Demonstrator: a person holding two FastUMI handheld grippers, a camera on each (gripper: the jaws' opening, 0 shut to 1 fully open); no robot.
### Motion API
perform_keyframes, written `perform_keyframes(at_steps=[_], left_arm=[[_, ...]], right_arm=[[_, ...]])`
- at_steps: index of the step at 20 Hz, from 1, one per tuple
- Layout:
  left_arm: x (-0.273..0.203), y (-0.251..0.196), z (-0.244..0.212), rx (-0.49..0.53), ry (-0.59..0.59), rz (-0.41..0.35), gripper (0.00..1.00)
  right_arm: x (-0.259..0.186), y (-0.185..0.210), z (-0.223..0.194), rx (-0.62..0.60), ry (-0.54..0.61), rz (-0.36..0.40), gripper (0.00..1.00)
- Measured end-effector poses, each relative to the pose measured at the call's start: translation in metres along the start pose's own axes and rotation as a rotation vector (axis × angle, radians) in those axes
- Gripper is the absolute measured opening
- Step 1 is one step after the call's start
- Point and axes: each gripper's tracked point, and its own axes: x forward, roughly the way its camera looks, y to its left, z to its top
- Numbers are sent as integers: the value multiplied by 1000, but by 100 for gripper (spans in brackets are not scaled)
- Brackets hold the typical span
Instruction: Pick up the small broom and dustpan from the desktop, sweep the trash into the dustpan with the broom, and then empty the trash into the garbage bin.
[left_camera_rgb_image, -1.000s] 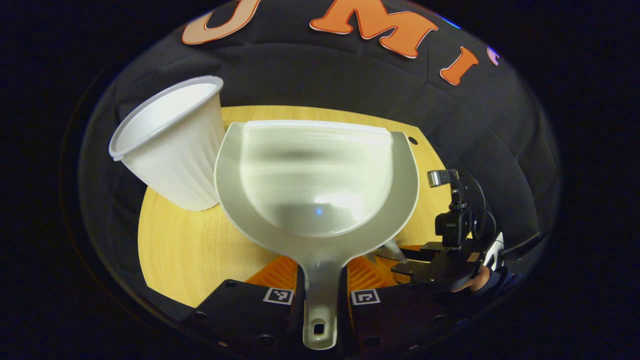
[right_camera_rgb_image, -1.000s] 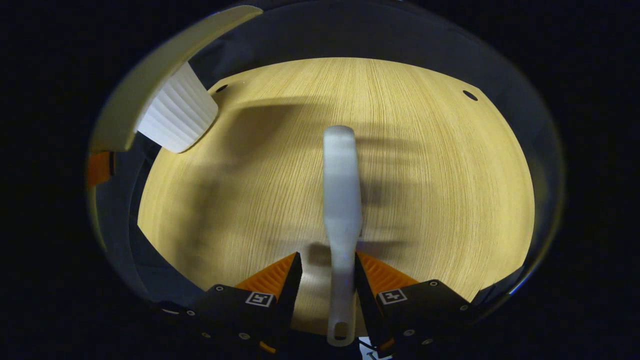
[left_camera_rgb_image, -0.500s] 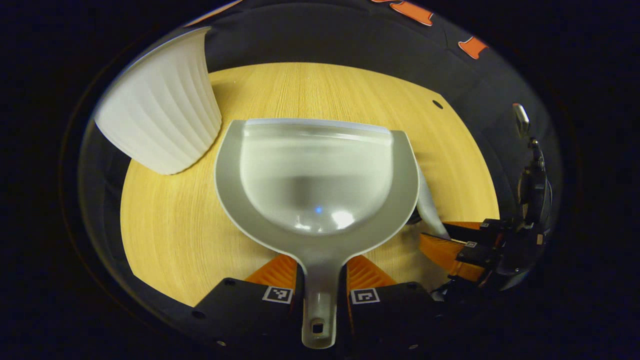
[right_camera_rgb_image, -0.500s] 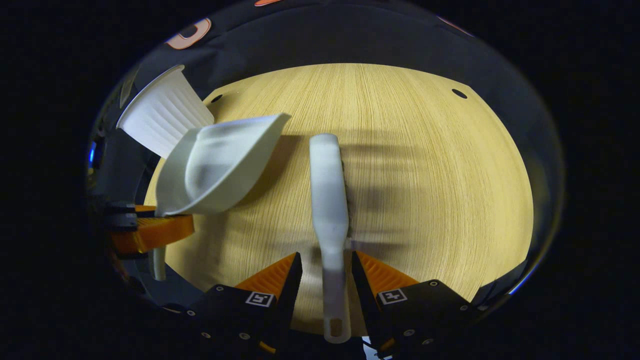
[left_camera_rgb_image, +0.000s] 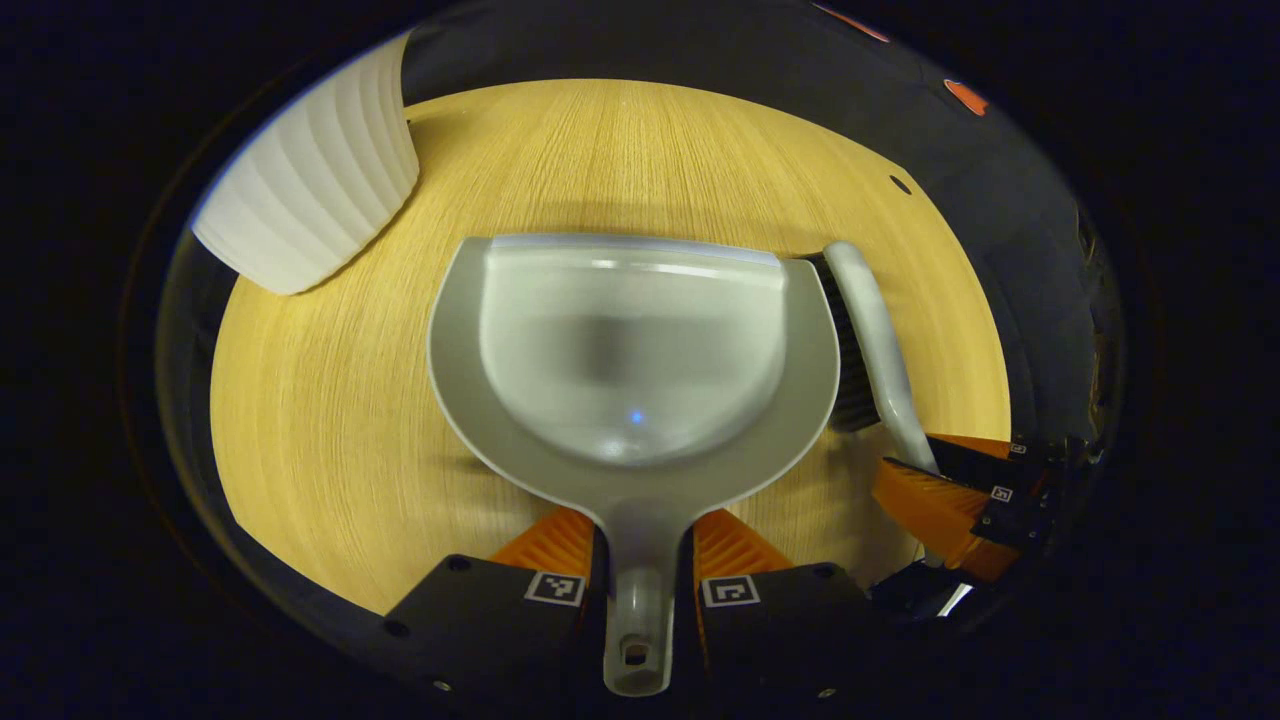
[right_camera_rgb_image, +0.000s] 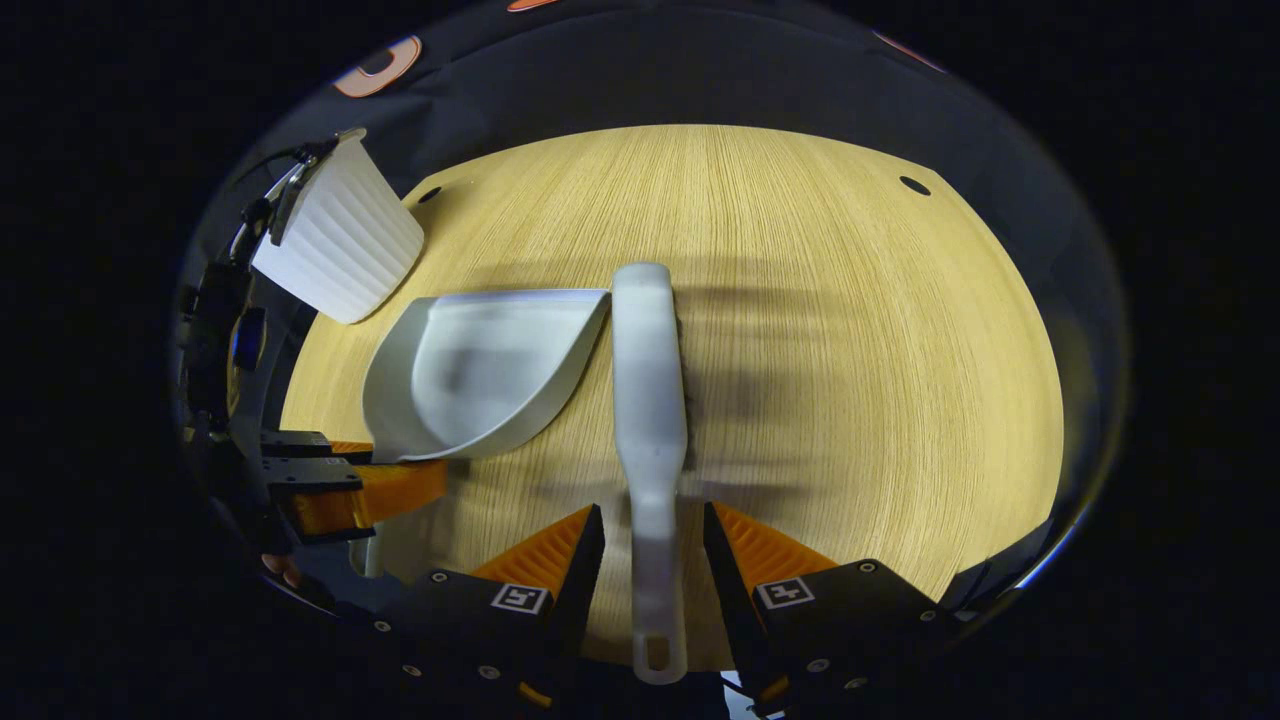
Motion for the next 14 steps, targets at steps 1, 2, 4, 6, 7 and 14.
perform_keyframes(at_steps=[1, 2, 4, 6, 7, 14], left_arm=[[4, -1, -2, -3, -3, 8, 28], [9, -3, -2, -4, -5, 12, 29], [14, -5, -6, 3, -2, 22, 31], [16, -6, -5, 16, -4, 25, 32], [15, -5, -4, 16, -8, 21, 33], [8, -16, -3, 20, -35, -22, 55]], right_arm=[[0, 0, 0, 0, 0, 0, 61], [0, -1, 0, 0, 0, -1, 61], [0, -2, 2, 3, -3, -2, 61], [-1, -2, 3, 8, -7, -3, 61], [-1, -2, 3, 9, -7, -1, 61], [-5, -1, 6, 5, -26, 3, 61]])
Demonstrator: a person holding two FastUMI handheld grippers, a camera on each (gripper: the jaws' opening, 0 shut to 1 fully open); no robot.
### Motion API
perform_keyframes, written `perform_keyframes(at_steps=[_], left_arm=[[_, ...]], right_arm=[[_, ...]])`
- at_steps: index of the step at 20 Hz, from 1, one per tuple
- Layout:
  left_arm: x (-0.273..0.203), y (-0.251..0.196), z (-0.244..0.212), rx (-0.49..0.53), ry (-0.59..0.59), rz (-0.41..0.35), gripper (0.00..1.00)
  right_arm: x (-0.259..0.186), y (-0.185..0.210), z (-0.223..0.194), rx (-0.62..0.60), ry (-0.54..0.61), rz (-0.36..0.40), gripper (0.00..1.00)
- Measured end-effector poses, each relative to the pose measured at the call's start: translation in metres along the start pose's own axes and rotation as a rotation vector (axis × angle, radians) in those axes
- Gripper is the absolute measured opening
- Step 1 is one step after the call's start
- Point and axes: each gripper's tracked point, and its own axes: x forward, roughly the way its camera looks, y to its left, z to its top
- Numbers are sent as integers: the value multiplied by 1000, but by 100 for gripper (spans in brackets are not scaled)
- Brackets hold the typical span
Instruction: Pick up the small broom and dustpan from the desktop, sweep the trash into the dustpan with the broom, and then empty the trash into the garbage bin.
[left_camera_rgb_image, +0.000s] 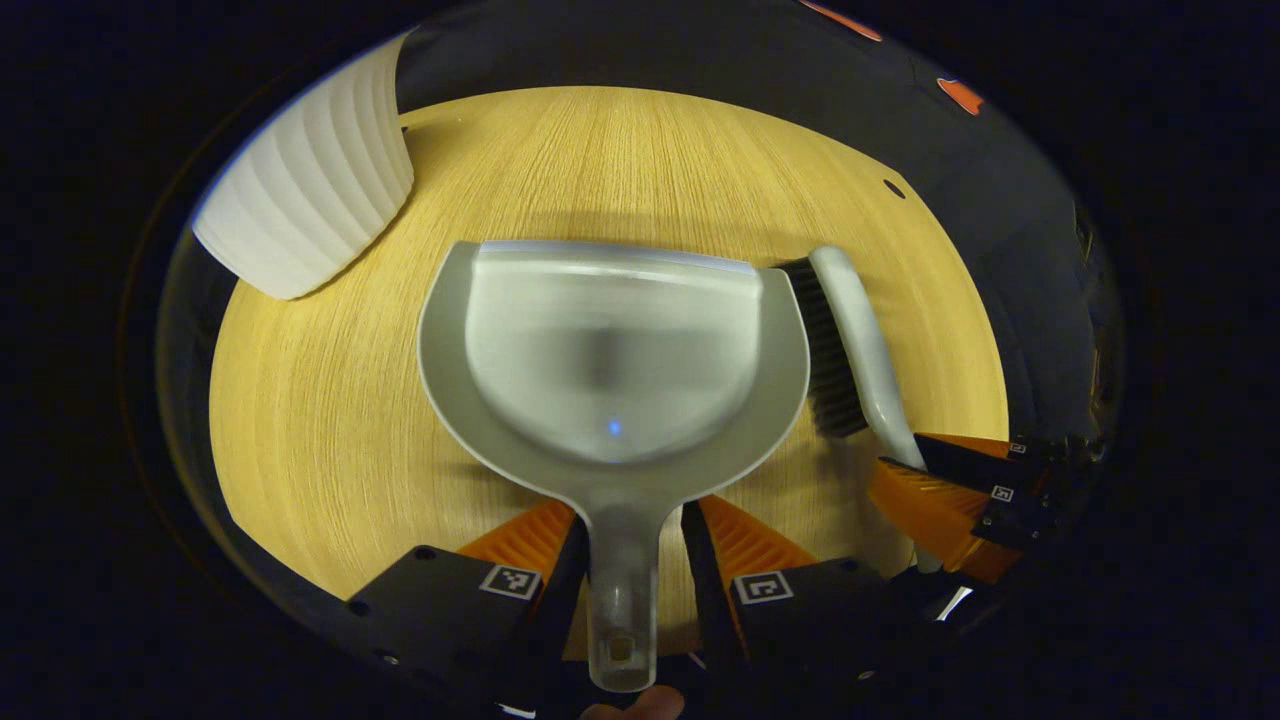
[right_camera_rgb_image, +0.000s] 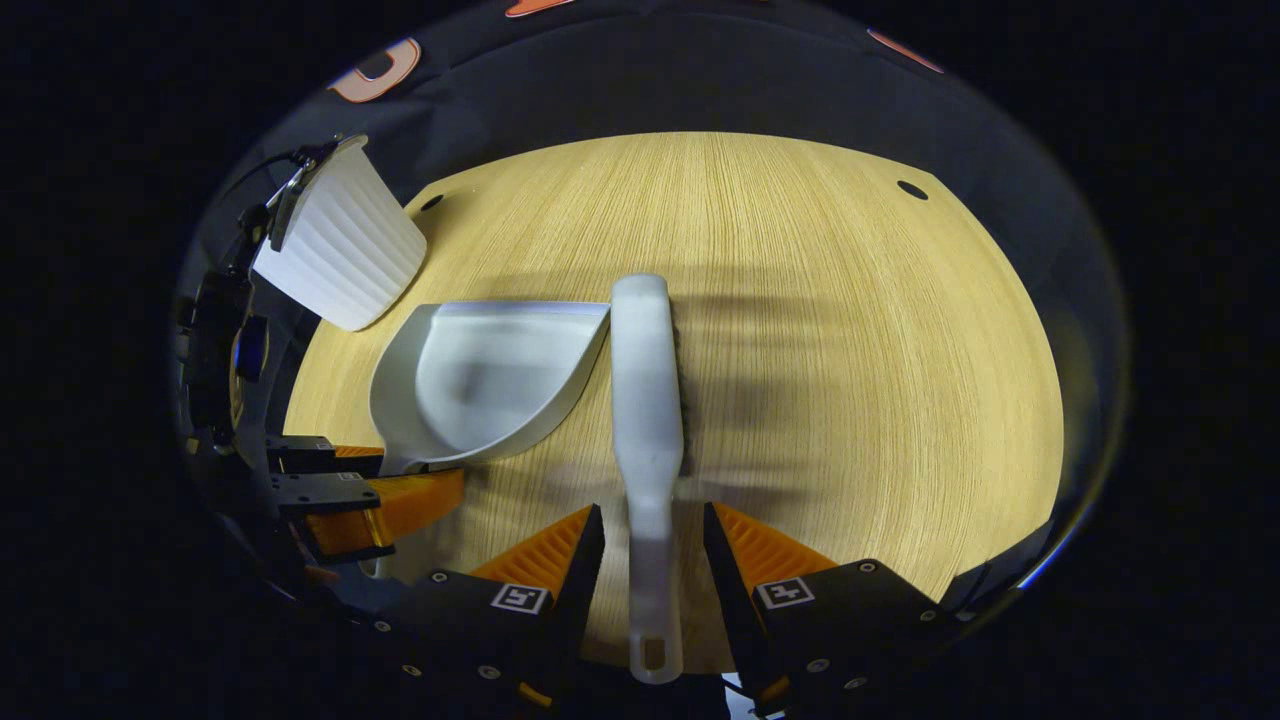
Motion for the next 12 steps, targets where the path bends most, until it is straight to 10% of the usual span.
perform_keyframes(at_steps=[12], left_arm=[[-116, 2, 39, 15, -302, 34, 74]], right_arm=[[-50, -12, 39, -9, -192, -19, 85]])
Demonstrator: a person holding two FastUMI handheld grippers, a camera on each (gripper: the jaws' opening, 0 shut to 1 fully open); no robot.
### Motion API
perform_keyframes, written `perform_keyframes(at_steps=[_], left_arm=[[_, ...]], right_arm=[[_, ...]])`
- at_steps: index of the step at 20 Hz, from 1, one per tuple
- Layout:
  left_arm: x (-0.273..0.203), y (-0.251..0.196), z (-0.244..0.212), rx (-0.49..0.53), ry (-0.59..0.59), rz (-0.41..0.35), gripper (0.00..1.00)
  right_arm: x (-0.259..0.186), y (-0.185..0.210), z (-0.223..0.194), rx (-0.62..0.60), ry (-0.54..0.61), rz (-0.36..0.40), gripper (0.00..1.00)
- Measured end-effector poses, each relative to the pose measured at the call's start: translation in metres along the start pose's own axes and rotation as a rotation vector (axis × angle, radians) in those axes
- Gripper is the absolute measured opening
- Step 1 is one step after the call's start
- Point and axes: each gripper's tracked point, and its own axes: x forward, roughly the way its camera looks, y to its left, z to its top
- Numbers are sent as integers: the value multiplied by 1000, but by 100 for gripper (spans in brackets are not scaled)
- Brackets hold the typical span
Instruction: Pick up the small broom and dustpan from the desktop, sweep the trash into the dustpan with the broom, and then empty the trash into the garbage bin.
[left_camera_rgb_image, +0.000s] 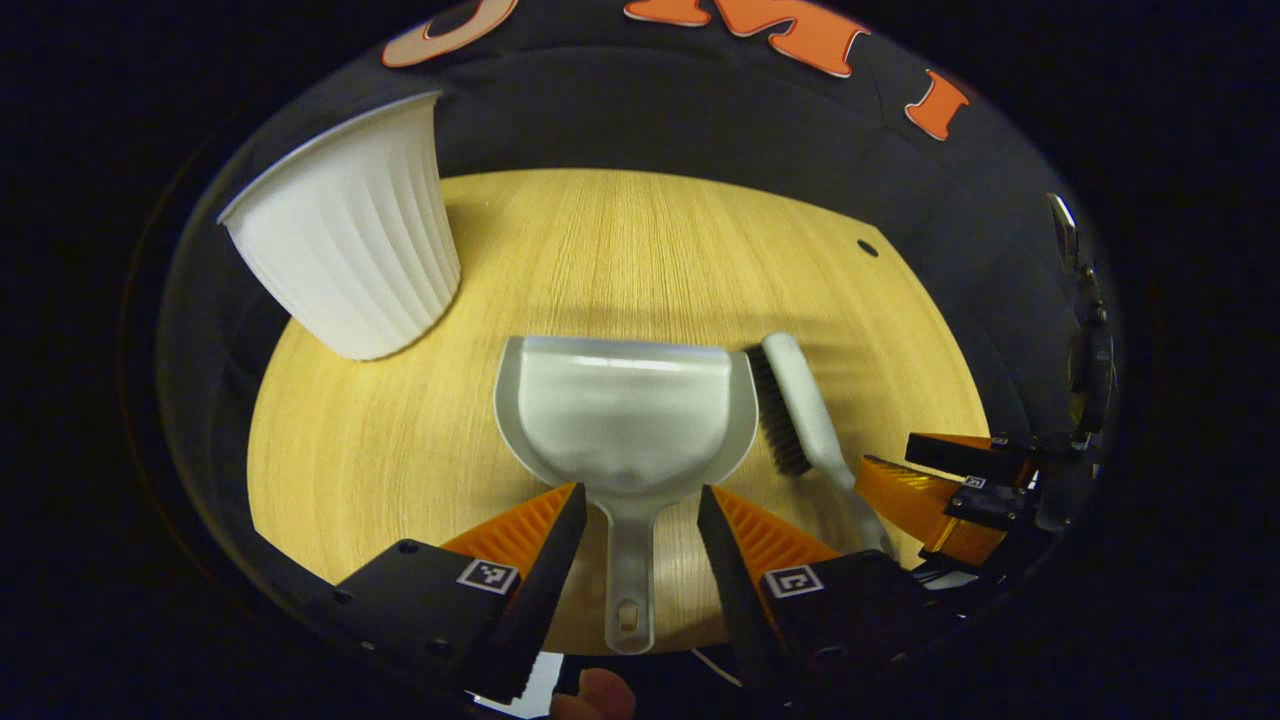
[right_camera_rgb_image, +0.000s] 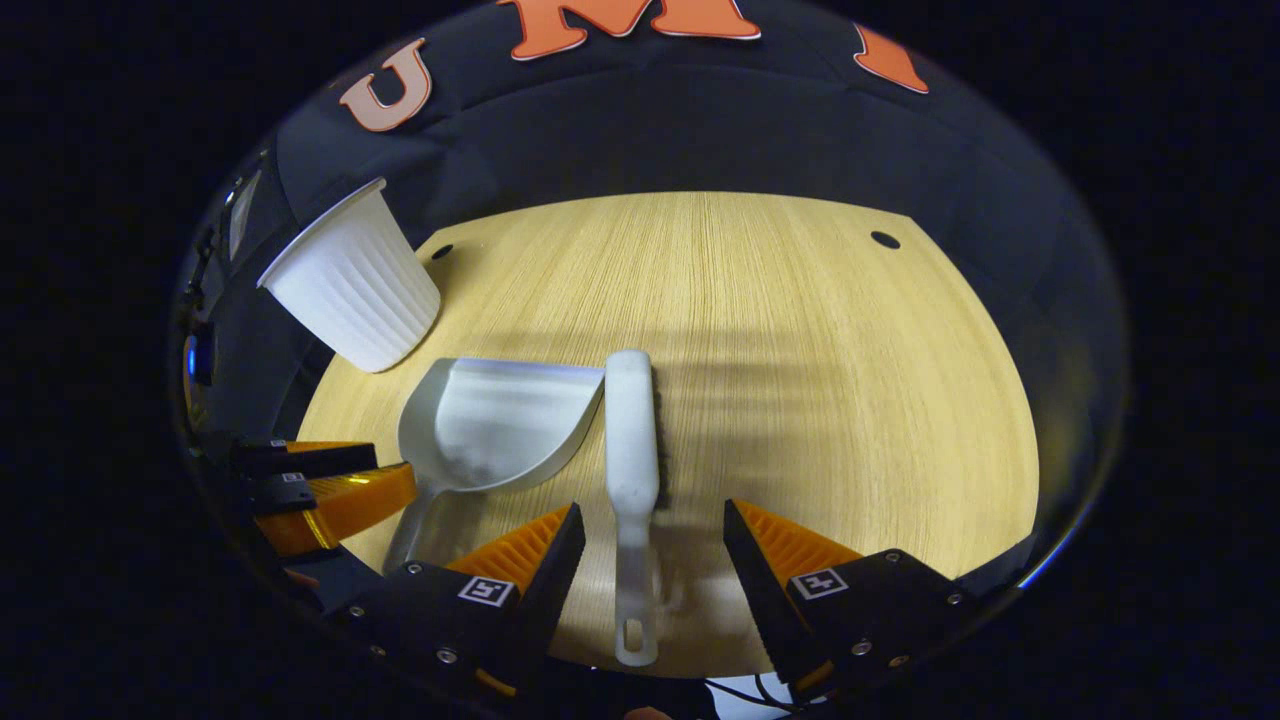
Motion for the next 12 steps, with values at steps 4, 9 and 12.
perform_keyframes(at_steps=[4, 9, 12], left_arm=[[-40, -7, 35, 23, -182, 18, 96], [-83, -13, 59, 60, -409, 63, 96], [-93, -17, 54, 78, -519, 80, 95]], right_arm=[[-23, -6, 29, -47, -114, -23, 90], [-64, -13, 99, -57, -391, -62, 94], [-100, -10, 129, -77, -534, -74, 94]])
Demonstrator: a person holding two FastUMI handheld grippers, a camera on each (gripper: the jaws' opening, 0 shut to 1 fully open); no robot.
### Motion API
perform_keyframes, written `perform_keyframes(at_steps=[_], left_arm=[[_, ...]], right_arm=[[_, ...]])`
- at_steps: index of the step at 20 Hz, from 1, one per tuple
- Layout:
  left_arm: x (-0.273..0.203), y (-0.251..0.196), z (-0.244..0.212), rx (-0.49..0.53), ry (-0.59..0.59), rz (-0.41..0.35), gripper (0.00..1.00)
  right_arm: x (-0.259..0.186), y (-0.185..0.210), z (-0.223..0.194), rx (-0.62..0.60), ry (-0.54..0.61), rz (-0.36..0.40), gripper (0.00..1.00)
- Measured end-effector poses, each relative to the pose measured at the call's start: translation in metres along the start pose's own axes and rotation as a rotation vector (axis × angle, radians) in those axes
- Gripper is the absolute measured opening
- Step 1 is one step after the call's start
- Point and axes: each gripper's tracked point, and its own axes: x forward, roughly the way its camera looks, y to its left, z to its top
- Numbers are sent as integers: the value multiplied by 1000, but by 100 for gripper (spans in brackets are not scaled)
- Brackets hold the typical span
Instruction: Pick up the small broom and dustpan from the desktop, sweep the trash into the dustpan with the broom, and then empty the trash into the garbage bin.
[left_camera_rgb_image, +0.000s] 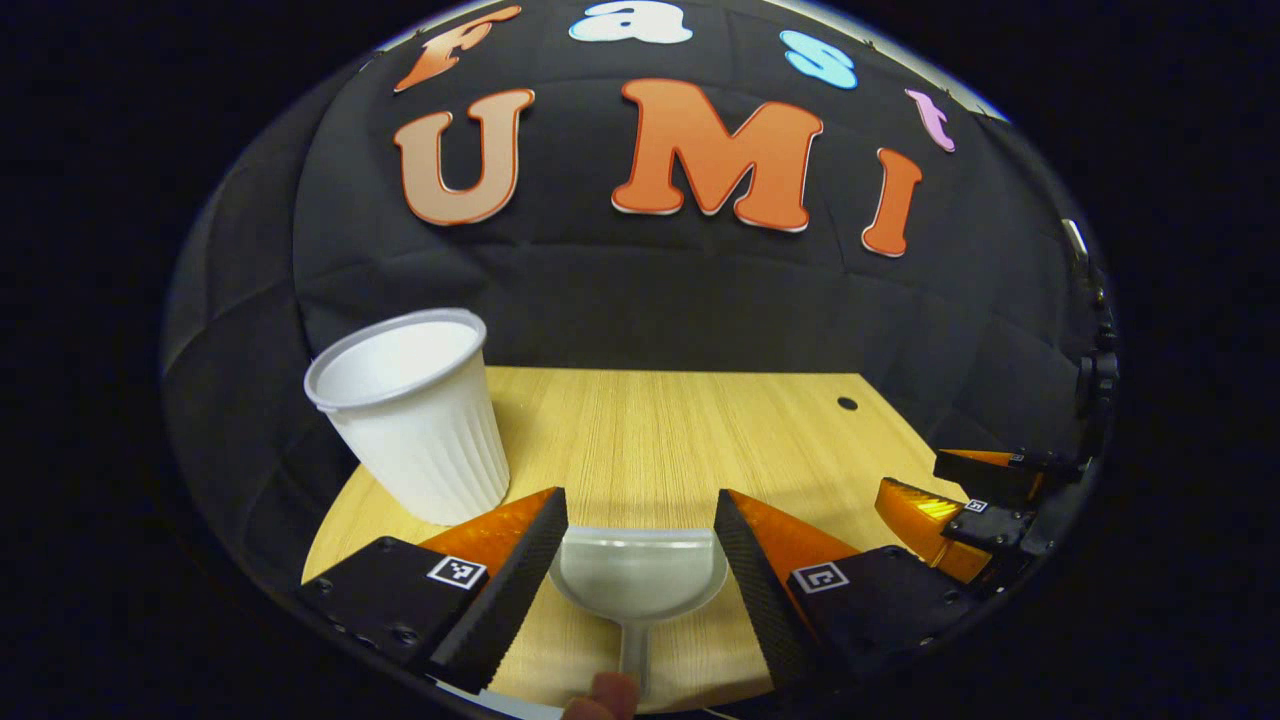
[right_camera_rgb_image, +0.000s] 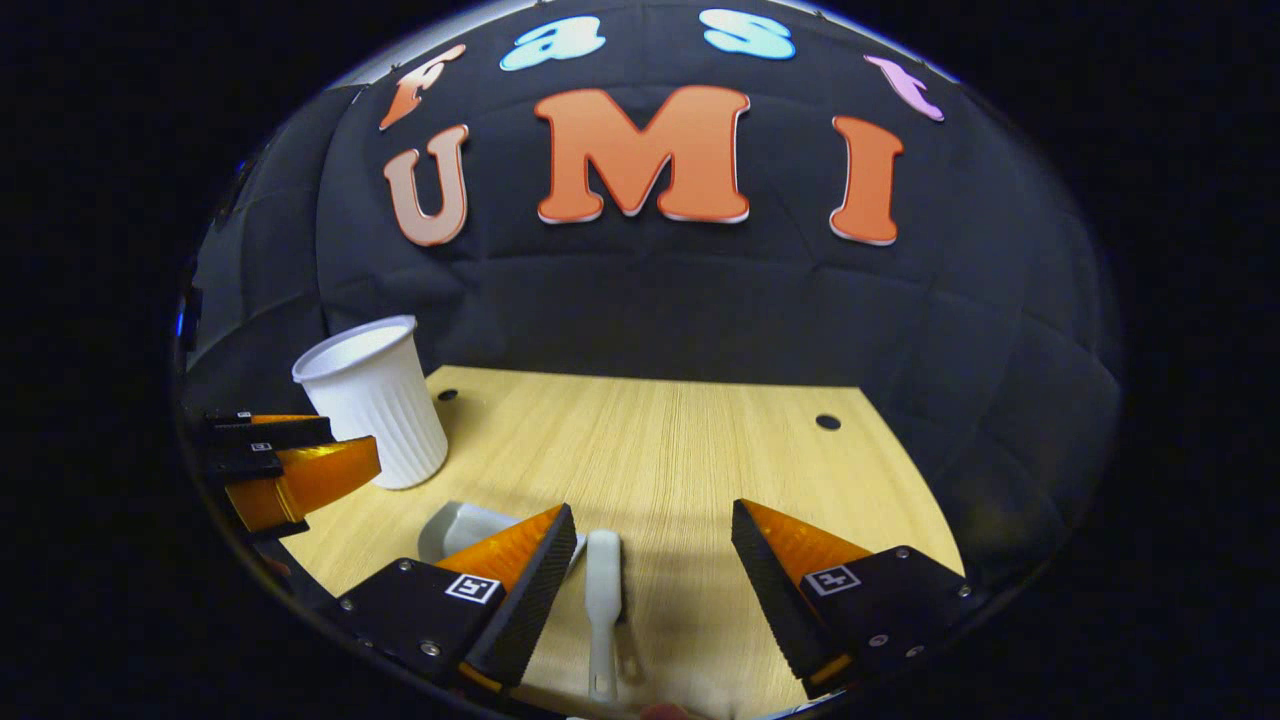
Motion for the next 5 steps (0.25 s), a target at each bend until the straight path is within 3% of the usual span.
perform_keyframes(at_steps=[2, 5], left_arm=[[-5, -1, 1, 5, -67, 3, 95], [-27, -3, 39, 22, -211, 28, 95]], right_arm=[[-14, -1, 26, 0, -68, -10, 94], [-31, -3, 72, 8, -191, -26, 94]])
